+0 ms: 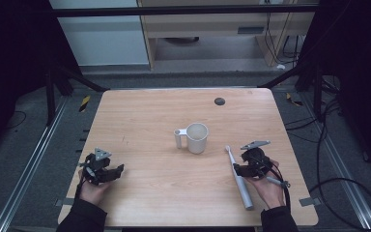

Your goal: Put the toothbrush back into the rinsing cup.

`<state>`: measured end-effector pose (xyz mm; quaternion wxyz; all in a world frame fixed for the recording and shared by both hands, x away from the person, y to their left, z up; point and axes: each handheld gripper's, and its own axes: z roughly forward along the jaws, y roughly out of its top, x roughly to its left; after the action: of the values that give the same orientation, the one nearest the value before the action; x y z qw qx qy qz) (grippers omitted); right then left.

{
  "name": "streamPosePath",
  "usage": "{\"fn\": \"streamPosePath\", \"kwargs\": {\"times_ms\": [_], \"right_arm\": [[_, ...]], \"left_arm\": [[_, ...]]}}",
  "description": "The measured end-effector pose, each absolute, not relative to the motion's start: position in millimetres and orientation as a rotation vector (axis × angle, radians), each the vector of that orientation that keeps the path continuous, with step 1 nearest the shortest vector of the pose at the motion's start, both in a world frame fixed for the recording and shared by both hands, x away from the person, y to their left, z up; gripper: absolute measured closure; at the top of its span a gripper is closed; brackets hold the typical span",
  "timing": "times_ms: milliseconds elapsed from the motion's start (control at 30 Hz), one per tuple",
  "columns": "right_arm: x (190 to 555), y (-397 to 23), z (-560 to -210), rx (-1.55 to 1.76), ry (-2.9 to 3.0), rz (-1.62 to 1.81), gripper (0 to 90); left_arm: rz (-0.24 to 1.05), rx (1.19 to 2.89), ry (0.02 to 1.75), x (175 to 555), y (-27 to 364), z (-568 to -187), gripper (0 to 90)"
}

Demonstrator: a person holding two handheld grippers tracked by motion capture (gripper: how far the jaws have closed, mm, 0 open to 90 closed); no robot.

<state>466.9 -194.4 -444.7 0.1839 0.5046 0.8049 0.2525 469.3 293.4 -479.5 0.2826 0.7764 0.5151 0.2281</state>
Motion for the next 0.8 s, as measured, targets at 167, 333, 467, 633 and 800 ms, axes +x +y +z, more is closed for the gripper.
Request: {"fn": "streamPosePath", "kwargs": {"times_ms": [167, 333, 467, 633, 800], "right_arm": [[472.1, -189.7, -447.0, 1.458, 2.295, 0.695, 45.8], [477.0, -185.2, -450.2, 1.484, 2.32, 0.652, 49.0], [478.9, -183.0, -452.7, 1.504, 2.338, 0.626, 51.7], [481.2, -181.1, -454.5, 1.528, 2.35, 0.608, 53.4], [482.4, -179.1, -457.5, 1.544, 2.37, 0.583, 54.5]], "left_arm": [[0.606, 2.087, 1.382, 470.2, 293.2, -480.3, 38.0], [0.608, 2.094, 1.378, 469.8, 292.3, -480.0, 37.4], [0.603, 2.102, 1.38, 470.7, 292.1, -480.8, 37.4], [0.602, 2.102, 1.382, 470.7, 292.3, -480.8, 37.4], [0.596, 2.106, 1.382, 470.8, 292.3, -481.0, 37.4]]}}
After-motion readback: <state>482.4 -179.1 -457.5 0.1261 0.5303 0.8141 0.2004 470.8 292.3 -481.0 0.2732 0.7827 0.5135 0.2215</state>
